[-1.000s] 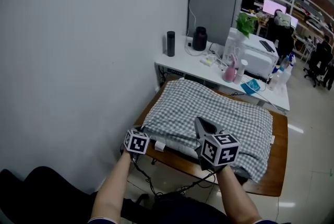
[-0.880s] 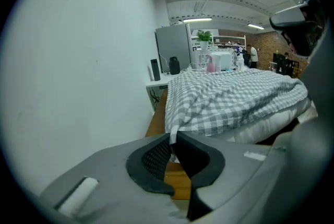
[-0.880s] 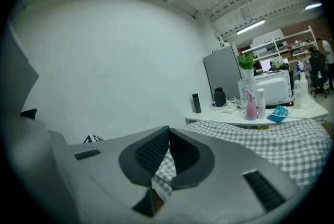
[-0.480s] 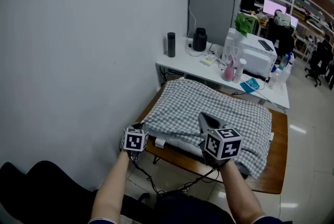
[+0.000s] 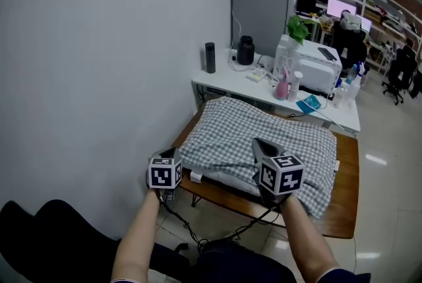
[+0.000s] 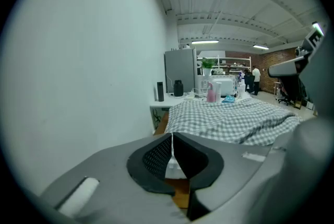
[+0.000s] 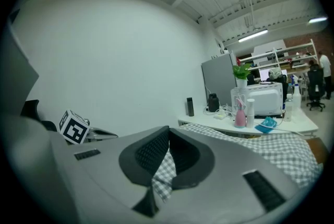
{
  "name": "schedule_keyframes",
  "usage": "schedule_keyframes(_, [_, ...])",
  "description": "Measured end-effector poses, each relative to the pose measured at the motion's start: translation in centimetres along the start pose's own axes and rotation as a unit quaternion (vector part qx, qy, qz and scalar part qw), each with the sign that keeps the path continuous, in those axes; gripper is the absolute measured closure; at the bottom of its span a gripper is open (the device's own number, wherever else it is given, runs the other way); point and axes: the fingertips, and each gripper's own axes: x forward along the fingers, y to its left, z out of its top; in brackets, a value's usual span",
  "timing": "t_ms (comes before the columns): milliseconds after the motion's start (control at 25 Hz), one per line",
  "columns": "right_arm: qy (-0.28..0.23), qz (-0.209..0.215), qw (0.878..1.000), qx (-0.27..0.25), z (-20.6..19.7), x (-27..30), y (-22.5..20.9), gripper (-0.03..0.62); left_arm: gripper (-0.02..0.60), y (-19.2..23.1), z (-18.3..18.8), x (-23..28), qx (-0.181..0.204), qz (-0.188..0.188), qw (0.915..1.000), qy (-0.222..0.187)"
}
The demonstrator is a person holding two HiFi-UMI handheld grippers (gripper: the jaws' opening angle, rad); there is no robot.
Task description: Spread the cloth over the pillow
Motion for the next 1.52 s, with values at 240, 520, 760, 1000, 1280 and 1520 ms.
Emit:
schedule_keyframes(240, [-0.009,-0.032,0.999,0.010,-0.5,-3.3,-3.2,0.591,0.575,-9.4,5.6,0.8,0.019,-0.088,0.9951,-0.041])
schedule_keyframes(520, [-0.037,-0.108,0.993,0.032,-0.5,-8.7,-9.8,0.591,0.575,-21.5,9.4,2.0,0.045,-0.209,0.9759,-0.044])
schedule_keyframes(760, [-0.053,-0.160,0.985,0.040,-0.4,-12.5,-14.0,0.591,0.575,-28.9,10.7,2.1,0.053,-0.268,0.9613,-0.040])
schedule_keyframes(1000, [-0.071,-0.186,0.979,0.037,0.2,-14.6,-15.7,0.589,0.575,-34.0,12.0,1.0,0.072,-0.302,0.9496,-0.044])
schedule_keyframes(1280, [-0.078,-0.186,0.979,0.023,1.2,-14.8,-16.2,0.586,0.575,-36.7,13.0,0.5,0.063,-0.328,0.9411,-0.053])
schedule_keyframes(1520, [-0.077,-0.177,0.981,0.009,1.5,-14.4,-16.2,0.582,0.575,-36.8,13.6,0.5,0.062,-0.333,0.9394,-0.056])
